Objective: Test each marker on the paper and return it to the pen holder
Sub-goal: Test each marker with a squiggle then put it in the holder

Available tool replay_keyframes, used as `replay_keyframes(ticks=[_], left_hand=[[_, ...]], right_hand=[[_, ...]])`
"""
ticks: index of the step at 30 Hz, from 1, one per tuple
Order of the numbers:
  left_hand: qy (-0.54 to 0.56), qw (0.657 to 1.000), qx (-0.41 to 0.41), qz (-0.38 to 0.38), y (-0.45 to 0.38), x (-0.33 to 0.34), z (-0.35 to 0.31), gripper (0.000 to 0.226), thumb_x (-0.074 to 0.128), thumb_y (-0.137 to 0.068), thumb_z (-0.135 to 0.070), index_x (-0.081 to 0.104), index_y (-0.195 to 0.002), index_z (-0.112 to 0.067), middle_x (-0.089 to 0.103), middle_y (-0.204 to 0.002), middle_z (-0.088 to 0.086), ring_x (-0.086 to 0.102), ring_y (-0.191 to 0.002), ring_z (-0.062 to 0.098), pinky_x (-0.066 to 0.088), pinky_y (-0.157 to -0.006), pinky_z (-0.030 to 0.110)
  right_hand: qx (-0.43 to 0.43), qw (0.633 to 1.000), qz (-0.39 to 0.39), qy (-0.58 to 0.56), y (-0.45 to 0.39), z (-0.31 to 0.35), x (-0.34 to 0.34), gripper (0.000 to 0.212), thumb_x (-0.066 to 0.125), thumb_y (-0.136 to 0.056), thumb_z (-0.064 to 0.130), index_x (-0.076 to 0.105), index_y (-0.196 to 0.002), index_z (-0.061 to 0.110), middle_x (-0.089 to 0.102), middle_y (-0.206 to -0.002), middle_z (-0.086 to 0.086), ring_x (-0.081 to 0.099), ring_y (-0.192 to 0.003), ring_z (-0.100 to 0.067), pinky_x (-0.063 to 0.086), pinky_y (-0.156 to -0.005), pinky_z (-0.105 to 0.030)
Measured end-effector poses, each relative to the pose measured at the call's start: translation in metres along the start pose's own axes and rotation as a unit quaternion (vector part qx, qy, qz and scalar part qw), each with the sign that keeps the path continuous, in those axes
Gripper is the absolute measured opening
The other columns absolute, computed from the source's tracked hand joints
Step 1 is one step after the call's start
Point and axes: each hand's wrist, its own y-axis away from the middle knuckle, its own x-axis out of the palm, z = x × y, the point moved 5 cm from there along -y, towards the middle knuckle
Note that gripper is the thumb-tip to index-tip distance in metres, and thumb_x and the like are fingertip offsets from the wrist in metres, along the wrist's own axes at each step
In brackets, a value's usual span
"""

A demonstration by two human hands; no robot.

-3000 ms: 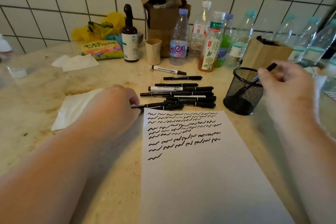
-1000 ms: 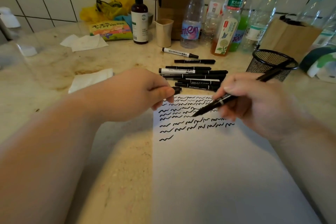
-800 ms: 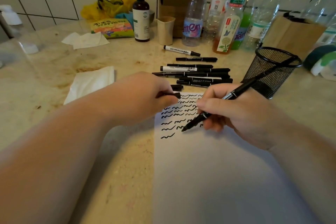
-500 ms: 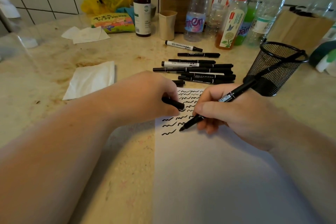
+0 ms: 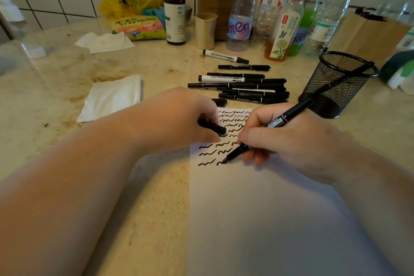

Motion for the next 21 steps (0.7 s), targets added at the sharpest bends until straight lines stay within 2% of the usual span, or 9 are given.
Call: replay_keyframes(ticks=[6, 10, 13, 15, 18, 21], left_hand=[[0.003, 1.000, -0.007, 0.005, 0.000, -0.001, 0.001, 0.016, 0.073, -0.079, -0.047, 0.071, -0.094, -0.043, 0.068, -0.086, -0.020, 0.061, -0.081, -0.002, 0.056, -0.077, 0.027], [-0.005, 1.000, -0.007, 0.004, 0.000, -0.003, 0.001, 0.018, 0.074, -0.077, -0.050, 0.072, -0.094, -0.046, 0.063, -0.087, -0.019, 0.057, -0.079, 0.000, 0.049, -0.068, 0.023], [-0.014, 1.000, -0.012, -0.010, -0.002, -0.003, 0.003, 0.021, 0.075, -0.074, -0.051, 0.073, -0.095, -0.048, 0.056, -0.088, -0.018, 0.052, -0.076, 0.001, 0.039, -0.061, 0.021], [-0.004, 1.000, -0.015, -0.019, -0.003, -0.004, 0.003, 0.023, 0.076, -0.072, -0.051, 0.073, -0.095, -0.049, 0.055, -0.088, -0.017, 0.051, -0.075, 0.000, 0.035, -0.059, 0.019], [0.004, 0.999, -0.008, -0.031, -0.004, -0.007, 0.002, 0.023, 0.078, -0.073, -0.045, 0.074, -0.096, -0.046, 0.056, -0.088, -0.018, 0.052, -0.078, 0.000, 0.038, -0.063, 0.018], [0.018, 0.999, -0.014, -0.042, -0.004, -0.010, 0.001, 0.022, 0.077, -0.077, -0.039, 0.073, -0.098, -0.045, 0.059, -0.086, -0.021, 0.054, -0.080, -0.002, 0.039, -0.068, 0.015]], right_hand=[[0.004, 1.000, -0.016, -0.001, -0.001, -0.003, -0.004, 0.017, 0.068, -0.086, 0.011, 0.069, -0.071, 0.002, 0.075, -0.065, -0.012, 0.068, -0.056, -0.018, 0.056, -0.059, -0.032], [-0.003, 0.999, -0.035, -0.016, -0.004, -0.006, -0.012, 0.023, 0.067, -0.088, 0.011, 0.071, -0.065, 0.009, 0.074, -0.064, -0.012, 0.068, -0.059, -0.022, 0.055, -0.058, -0.033], [-0.010, 0.994, -0.073, -0.082, -0.007, -0.010, -0.022, 0.024, 0.066, -0.090, 0.013, 0.074, -0.068, 0.012, 0.071, -0.063, -0.011, 0.064, -0.061, -0.026, 0.050, -0.053, -0.027], [-0.016, 0.987, -0.100, -0.126, -0.009, -0.014, -0.028, 0.023, 0.066, -0.092, 0.016, 0.074, -0.072, 0.008, 0.065, -0.057, -0.009, 0.058, -0.055, -0.024, 0.046, -0.049, -0.025], [-0.027, 0.979, -0.110, -0.168, -0.011, -0.016, -0.031, 0.022, 0.067, -0.092, 0.018, 0.076, -0.073, 0.010, 0.056, -0.051, -0.004, 0.048, -0.049, -0.017, 0.039, -0.050, -0.028], [-0.026, 0.967, -0.105, -0.231, -0.011, -0.014, -0.031, 0.025, 0.062, -0.093, 0.014, 0.078, -0.074, 0.010, 0.057, -0.053, -0.004, 0.051, -0.052, -0.015, 0.041, -0.050, -0.026]])
